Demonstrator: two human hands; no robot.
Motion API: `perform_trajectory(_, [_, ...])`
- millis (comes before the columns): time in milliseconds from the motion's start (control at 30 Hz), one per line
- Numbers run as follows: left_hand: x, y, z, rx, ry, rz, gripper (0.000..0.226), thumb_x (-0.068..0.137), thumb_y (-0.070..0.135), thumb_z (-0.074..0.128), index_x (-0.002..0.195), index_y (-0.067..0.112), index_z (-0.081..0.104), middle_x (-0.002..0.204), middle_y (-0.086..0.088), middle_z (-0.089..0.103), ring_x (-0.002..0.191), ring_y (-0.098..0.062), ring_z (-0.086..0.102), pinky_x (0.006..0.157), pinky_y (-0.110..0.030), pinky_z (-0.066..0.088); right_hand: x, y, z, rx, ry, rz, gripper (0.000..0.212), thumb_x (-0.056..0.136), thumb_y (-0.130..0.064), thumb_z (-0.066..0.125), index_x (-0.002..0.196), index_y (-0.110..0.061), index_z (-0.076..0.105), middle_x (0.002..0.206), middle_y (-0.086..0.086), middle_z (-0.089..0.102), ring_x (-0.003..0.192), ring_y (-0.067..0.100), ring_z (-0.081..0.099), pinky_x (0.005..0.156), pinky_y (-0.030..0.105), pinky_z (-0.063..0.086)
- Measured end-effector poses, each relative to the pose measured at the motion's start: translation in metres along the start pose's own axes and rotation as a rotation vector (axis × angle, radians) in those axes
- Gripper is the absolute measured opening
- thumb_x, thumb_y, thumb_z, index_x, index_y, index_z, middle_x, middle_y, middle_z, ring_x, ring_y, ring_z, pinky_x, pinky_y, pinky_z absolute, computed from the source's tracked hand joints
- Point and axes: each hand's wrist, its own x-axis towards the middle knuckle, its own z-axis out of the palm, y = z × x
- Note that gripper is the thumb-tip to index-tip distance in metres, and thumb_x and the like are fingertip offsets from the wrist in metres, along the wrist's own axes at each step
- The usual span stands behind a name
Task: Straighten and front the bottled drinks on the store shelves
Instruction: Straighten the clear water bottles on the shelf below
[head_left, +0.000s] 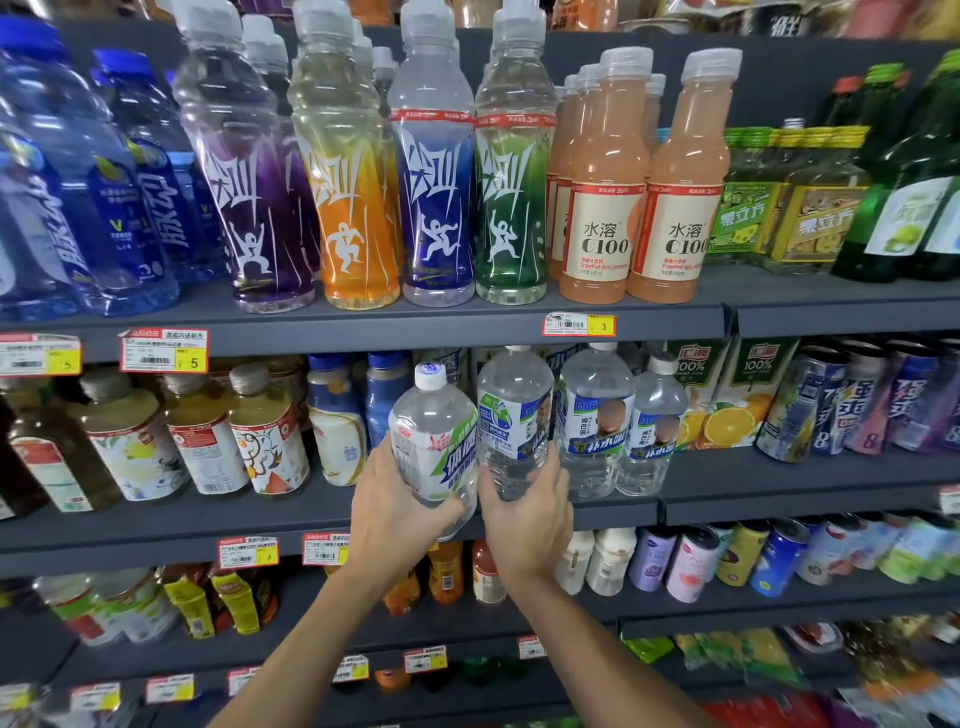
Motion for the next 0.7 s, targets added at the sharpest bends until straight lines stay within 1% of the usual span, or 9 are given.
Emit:
perform_trajectory(67, [-0.001,-0.005,-0.005,-0.025,-0.032,0.005,0.082,0.055,0.058,0.083,0.124,0.041,0.042,0.114,0.022,0.056,0.106,-0.004,0.056,0.086,-0.033,0.052,0.007,0.001,-0.001,-0.006,-0.018,0.009,0.095,0.08,-0.063,0.067,0.155,-0.019,0.03,0.103,-0.005,0.062,0.093,0.021,0.064,0.085,0.041,0.052])
perform_trajectory(133, [0.0,-0.006,-0.009,-0.051,-0.065,-0.014,0.074,0.056,0.047,0.081,0.119,0.043,0.044,0.11,0.022,0.059,0.104,-0.003,0.058,0.085,-0.037,0.056,0.016,0.001,-0.002,-0.039,-0.038,0.022,0.094,0.079,-0.065,0.066,0.154,-0.019,0.031,0.099,-0.004,0.066,0.093,0.022,0.067,0.081,0.04,0.052])
perform_trajectory(200, [0.003,-0.007,-0.014,-0.079,-0.096,-0.04,0.066,0.057,0.041,0.079,0.113,0.048,0.045,0.104,0.023,0.062,0.097,0.002,0.061,0.081,-0.034,0.057,0.023,0.001,-0.004,-0.077,-0.077,0.041,0.095,0.078,-0.068,0.063,0.154,-0.021,0.031,0.1,-0.003,0.07,0.097,0.023,0.068,0.081,0.04,0.05])
perform_trajectory(267, [0.008,-0.006,-0.021,-0.094,-0.138,-0.059,0.063,0.057,0.038,0.077,0.11,0.048,0.046,0.1,0.026,0.064,0.093,0.006,0.062,0.076,-0.028,0.056,0.028,0.0,-0.004,-0.113,-0.116,0.057,0.096,0.077,-0.071,0.06,0.154,-0.021,0.029,0.103,-0.001,0.072,0.101,0.025,0.068,0.083,0.04,0.05])
perform_trajectory(400, [0.015,-0.005,-0.034,-0.114,-0.243,-0.069,0.06,0.054,0.042,0.076,0.106,0.049,0.047,0.102,0.035,0.062,0.092,0.012,0.062,0.069,-0.016,0.048,0.03,-0.004,-0.006,-0.102,-0.134,0.098,0.089,0.075,-0.071,0.065,0.144,-0.023,0.037,0.099,0.001,0.073,0.1,0.029,0.068,0.084,0.041,0.05])
perform_trajectory(500, [0.017,-0.003,-0.037,-0.108,-0.266,-0.078,0.061,0.052,0.046,0.075,0.106,0.047,0.046,0.101,0.039,0.061,0.091,0.015,0.06,0.067,-0.014,0.046,0.029,-0.008,-0.007,-0.096,-0.115,0.108,0.083,0.071,-0.072,0.069,0.133,-0.024,0.041,0.1,0.001,0.073,0.098,0.029,0.069,0.08,0.039,0.047])
perform_trajectory(567, [0.018,-0.002,-0.038,-0.109,-0.269,-0.09,0.061,0.051,0.047,0.075,0.105,0.046,0.047,0.098,0.036,0.062,0.09,0.014,0.061,0.068,-0.014,0.047,0.029,-0.009,-0.006,-0.112,-0.113,0.108,0.082,0.07,-0.074,0.069,0.128,-0.024,0.04,0.099,0.001,0.073,0.096,0.029,0.069,0.077,0.038,0.045])
perform_trajectory(633, [0.02,-0.002,-0.038,-0.107,-0.274,-0.092,0.059,0.052,0.046,0.074,0.104,0.046,0.047,0.097,0.035,0.063,0.09,0.013,0.062,0.068,-0.014,0.047,0.029,-0.009,-0.005,-0.127,-0.113,0.097,0.085,0.071,-0.074,0.068,0.131,-0.023,0.038,0.099,0.002,0.073,0.097,0.029,0.069,0.08,0.038,0.047])
perform_trajectory(700, [0.021,-0.002,-0.04,-0.106,-0.285,-0.084,0.057,0.053,0.046,0.073,0.103,0.046,0.046,0.099,0.04,0.061,0.091,0.014,0.061,0.066,-0.012,0.046,0.031,-0.007,-0.005,-0.149,-0.124,0.073,0.094,0.071,-0.076,0.065,0.142,-0.021,0.035,0.104,0.003,0.073,0.101,0.029,0.069,0.084,0.04,0.05])
